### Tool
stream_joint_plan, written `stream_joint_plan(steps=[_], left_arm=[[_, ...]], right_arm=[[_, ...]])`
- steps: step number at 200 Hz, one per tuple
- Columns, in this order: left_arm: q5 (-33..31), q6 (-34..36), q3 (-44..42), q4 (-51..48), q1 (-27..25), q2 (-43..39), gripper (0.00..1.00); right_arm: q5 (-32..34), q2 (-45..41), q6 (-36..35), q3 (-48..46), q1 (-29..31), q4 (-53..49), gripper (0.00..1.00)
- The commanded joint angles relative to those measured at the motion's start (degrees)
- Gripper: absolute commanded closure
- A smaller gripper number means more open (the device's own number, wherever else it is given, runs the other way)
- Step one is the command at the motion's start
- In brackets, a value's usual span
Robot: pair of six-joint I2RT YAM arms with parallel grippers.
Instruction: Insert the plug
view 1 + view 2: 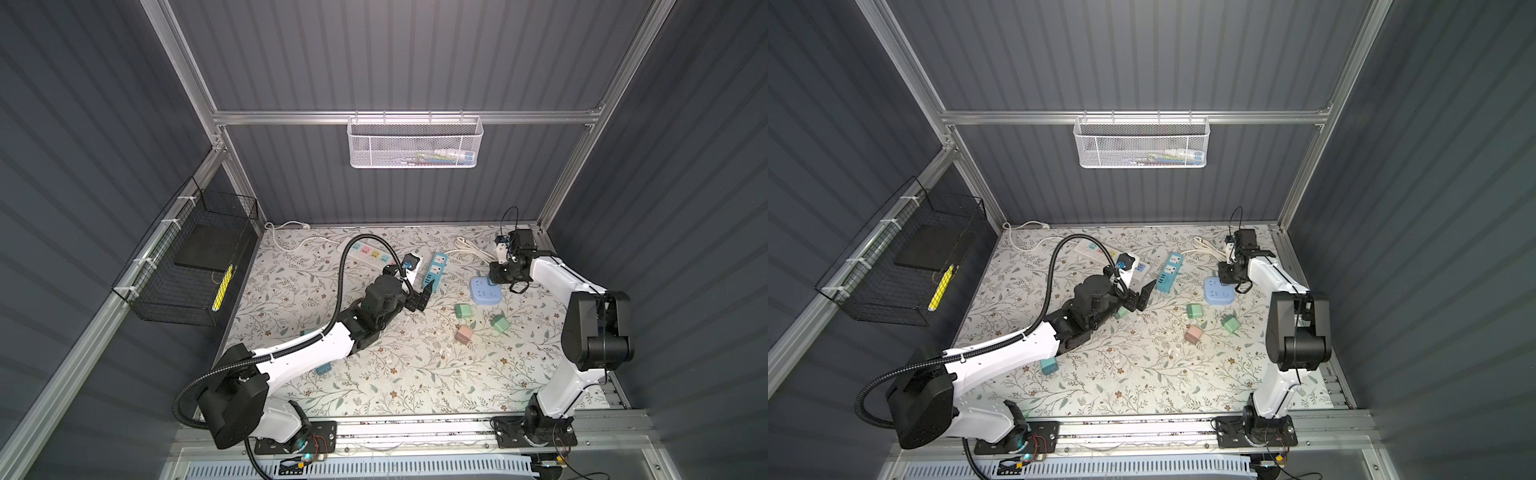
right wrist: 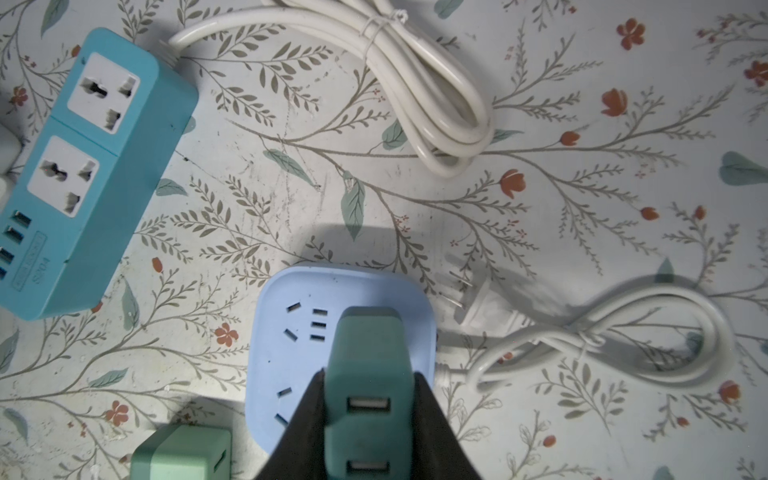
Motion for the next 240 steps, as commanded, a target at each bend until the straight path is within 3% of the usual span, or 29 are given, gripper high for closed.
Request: stream_joint_plan(steps=[1,87,153,240], left_arm=[[1.1,-0.6,-0.7,1.1,0.2,-1.1,0.08],[1.4,-0.5,-0.9,1.4,0.2,-1.3,0.08],[1.7,-0.6,-1.2,1.4,0.2,-2.0,0.08],[2.1,-1.1,-1.1,1.3,0.2,-2.0,0.08]], right_arm=[[-2.5,1.5,0.1,0.5,0.0,-4.8,0.83],[-0.5,4.3,-0.9,1.4,0.9,-7.4,0.83],[4.7,4.8,0.0,-2.5,3.5,-7.7,0.84],[2.6,6.4,2.6,-2.0,1.8,-8.3,0.87]])
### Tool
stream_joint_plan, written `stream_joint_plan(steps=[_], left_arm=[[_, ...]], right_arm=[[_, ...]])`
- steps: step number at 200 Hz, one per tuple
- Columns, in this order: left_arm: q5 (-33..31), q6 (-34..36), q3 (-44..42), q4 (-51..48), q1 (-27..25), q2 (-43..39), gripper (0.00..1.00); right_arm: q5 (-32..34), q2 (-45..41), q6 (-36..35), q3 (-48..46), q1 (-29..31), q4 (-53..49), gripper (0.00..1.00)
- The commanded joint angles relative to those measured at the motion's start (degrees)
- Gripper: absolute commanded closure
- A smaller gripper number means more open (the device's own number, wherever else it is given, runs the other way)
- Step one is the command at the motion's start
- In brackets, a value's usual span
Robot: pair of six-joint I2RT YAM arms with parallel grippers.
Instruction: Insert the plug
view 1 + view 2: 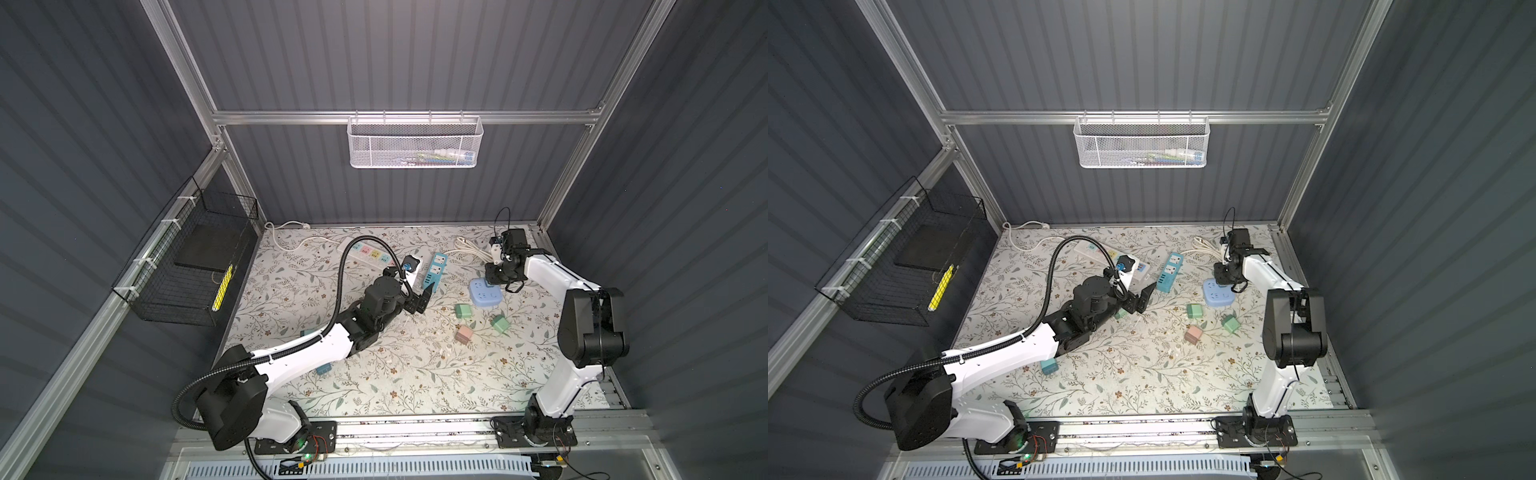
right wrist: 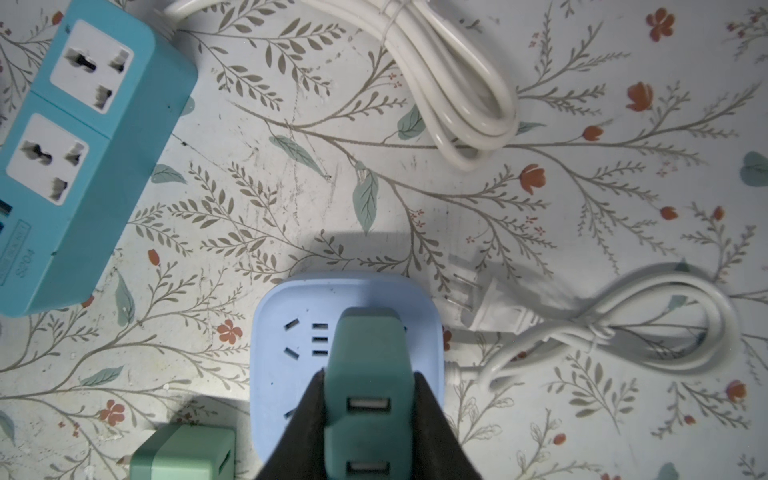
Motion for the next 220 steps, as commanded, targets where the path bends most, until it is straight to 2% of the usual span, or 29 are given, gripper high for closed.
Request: stream_joint_plan(steps=[1,70,106,187,220], left_arm=[[0.7,-0.9,-0.3,1.3,0.2,-1.4,0.08],[1.4,-1.3,-0.3,1.3,0.2,-2.6,0.08],[1.6,-1.3,-0.4,1.3,0.2,-2.9,0.08],[1.2,0.1,-1.1,1.8,0.3,-3.2,0.08],[0.8,0.9,-1.2,1.8,0.2,-3.7,0.08]], right_arm=[[-0.4,4.4,2.5,-3.6,0.1,-6.4,0.87],[1.1,-3.7,17.5,-11.4,5.0,-4.5,0.87],[1.9,-3.9,21.7,-11.2,8.5,-7.8,0.86],[2.8,-2.7,14.7,-5.2,9.8,-10.5,0.86],[4.6,-0.4,14.2,-6.5,11.8,-9.9,0.86]])
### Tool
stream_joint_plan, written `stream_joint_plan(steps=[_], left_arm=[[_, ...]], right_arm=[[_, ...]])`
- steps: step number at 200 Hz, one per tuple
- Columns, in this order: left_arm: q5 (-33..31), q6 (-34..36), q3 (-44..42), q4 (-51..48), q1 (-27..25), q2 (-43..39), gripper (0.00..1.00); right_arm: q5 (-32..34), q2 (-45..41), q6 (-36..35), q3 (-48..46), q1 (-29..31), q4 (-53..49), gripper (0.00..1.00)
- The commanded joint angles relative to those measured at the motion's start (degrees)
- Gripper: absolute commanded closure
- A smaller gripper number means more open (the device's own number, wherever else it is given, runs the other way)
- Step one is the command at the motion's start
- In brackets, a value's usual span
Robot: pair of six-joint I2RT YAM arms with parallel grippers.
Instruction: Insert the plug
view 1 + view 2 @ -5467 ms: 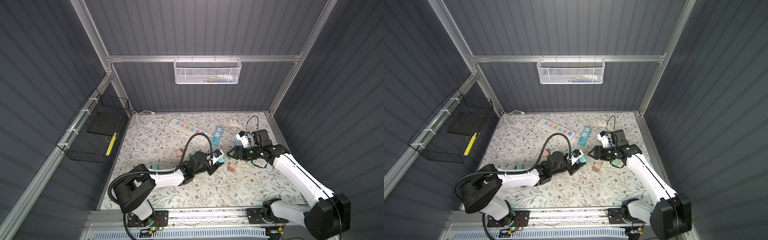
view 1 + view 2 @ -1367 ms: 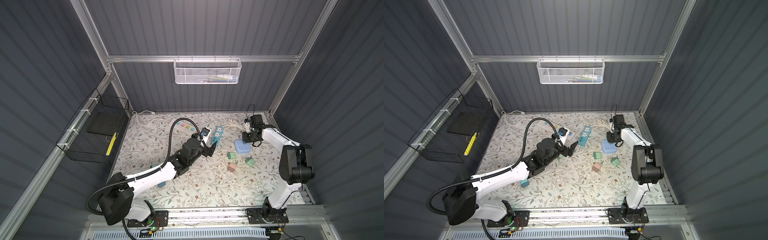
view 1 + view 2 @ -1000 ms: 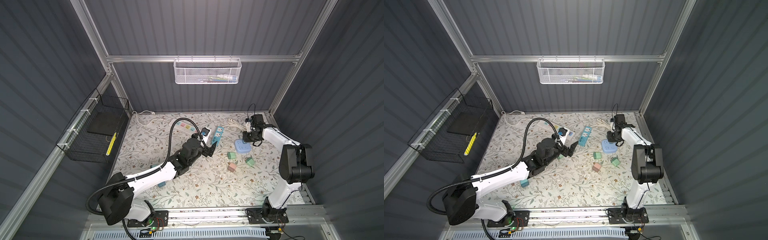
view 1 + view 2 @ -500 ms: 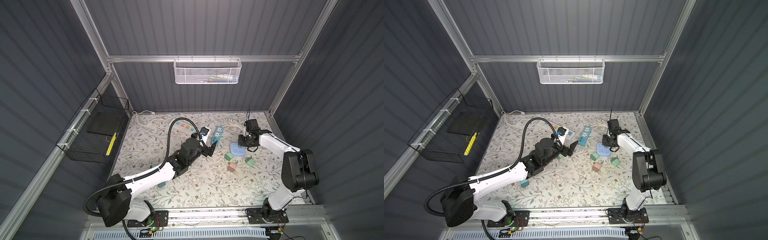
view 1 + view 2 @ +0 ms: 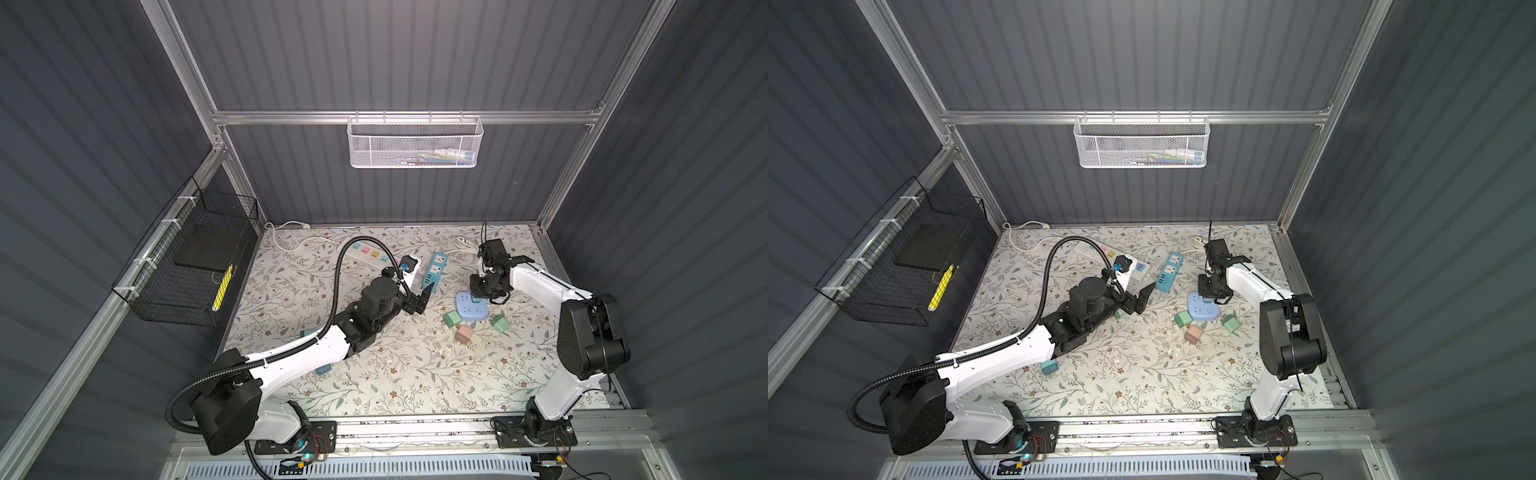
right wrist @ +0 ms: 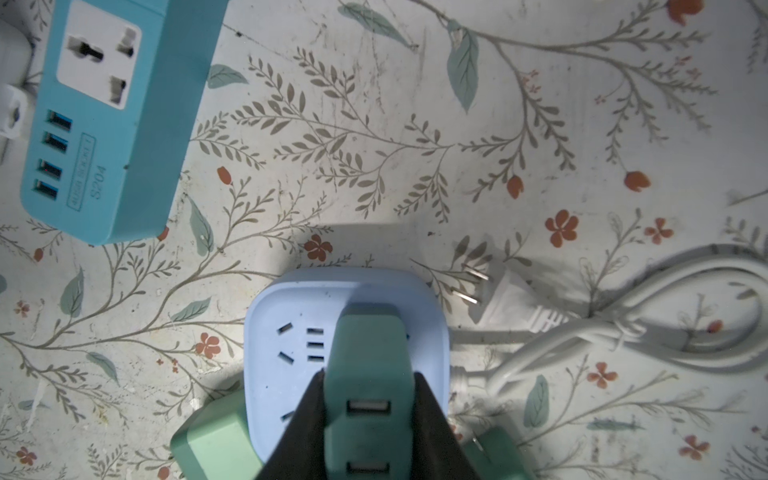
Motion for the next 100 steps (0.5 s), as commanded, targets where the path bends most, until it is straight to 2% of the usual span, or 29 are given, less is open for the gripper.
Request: stream_joint_plan(steps=[1,29,62,80,100], left_arm=[[-0.1,1.3,-0.5,1.8,0.2,-1.9,0.08],[-0.5,1.6,-0.6,1.9,0.2,-1.8,0.08],[-0.6,1.6,-0.6,2.0,0.2,-1.9,0.08],[-0.5,1.6,-0.6,2.0,0.2,-1.9,0.08],[-0.7,1.6,-0.6,1.8,0.2,-2.1,0.08]], right_arm=[[1.7,4.1,-1.4,-1.4,1.9,-5.0,0.86],[3.8,6.2,-0.5,-2.8,4.8,-4.7,0.85],[4.4,5.3,0.9,-5.5,5.2,-2.7,0.84],[4.4,4.7,0.7,-5.8,5.0,-2.3,0.80],[3.7,4.5,0.5,-4.4,4.8,-3.0,0.71]])
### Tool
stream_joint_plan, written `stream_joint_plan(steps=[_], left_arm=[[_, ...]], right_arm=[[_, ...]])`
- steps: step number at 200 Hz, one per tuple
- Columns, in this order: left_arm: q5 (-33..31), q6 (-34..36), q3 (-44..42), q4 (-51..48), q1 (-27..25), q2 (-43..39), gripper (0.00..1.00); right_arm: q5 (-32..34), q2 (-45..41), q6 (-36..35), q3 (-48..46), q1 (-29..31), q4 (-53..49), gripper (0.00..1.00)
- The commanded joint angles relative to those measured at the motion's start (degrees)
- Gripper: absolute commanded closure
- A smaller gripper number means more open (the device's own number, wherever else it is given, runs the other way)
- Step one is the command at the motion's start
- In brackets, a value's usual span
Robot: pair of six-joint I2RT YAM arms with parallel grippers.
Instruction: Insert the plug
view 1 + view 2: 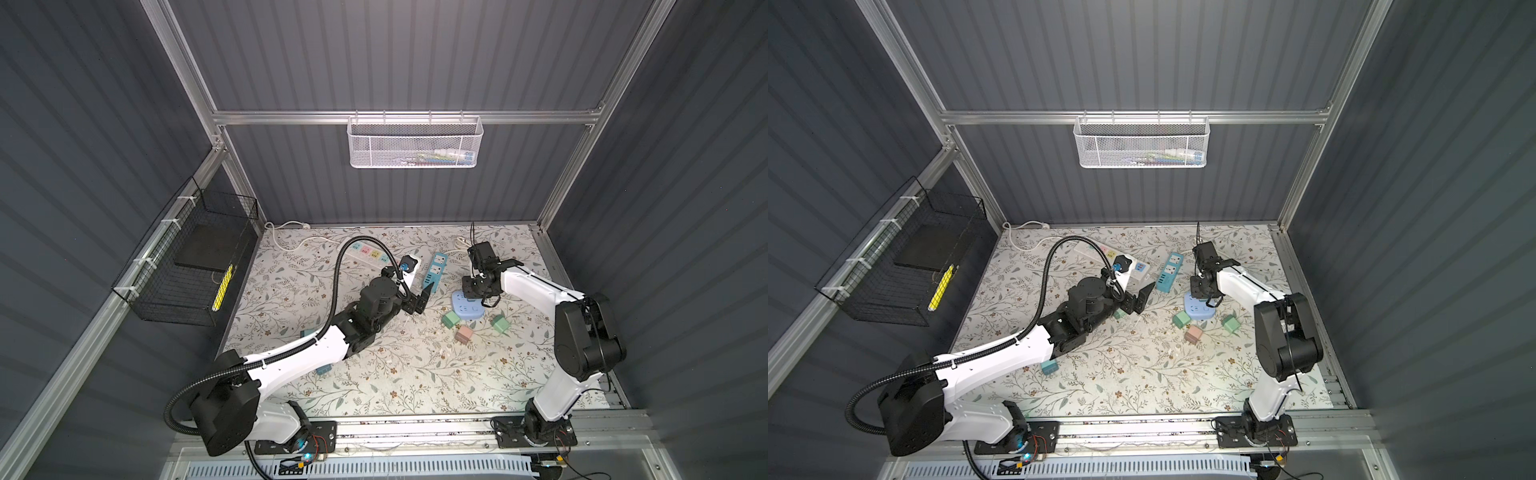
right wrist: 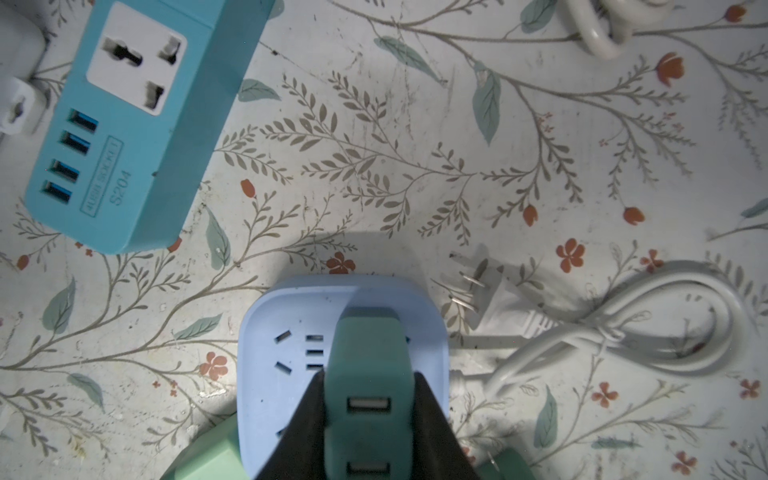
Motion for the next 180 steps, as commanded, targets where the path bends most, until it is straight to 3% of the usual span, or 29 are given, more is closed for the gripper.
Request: stream_joint_plan(steps=[1,37,64,180], left_arm=[[-0.6,0.8,-0.5,1.8,0.1,-1.7,0.08],[-1.5,1.3,-0.6,1.8,0.2,-2.1,0.07],[-1.6,1.3,-0.6,1.8,0.2,-2.2,0.07],[-1.4,1.5,-0.6,1.8,0.3,-1.7,0.07]], right_arm=[[-1.9,4.2,0.2,-2.9,0.3,-7.0,0.70],[-4.6,1.5,-0.4,2.6,-1.3,-8.9,0.52],[-6.5,-0.4,-1.0,5.9,-2.8,-10.5,0.45],[-6.7,-1.0,-1.5,3.5,-6.6,-8.9,0.44]])
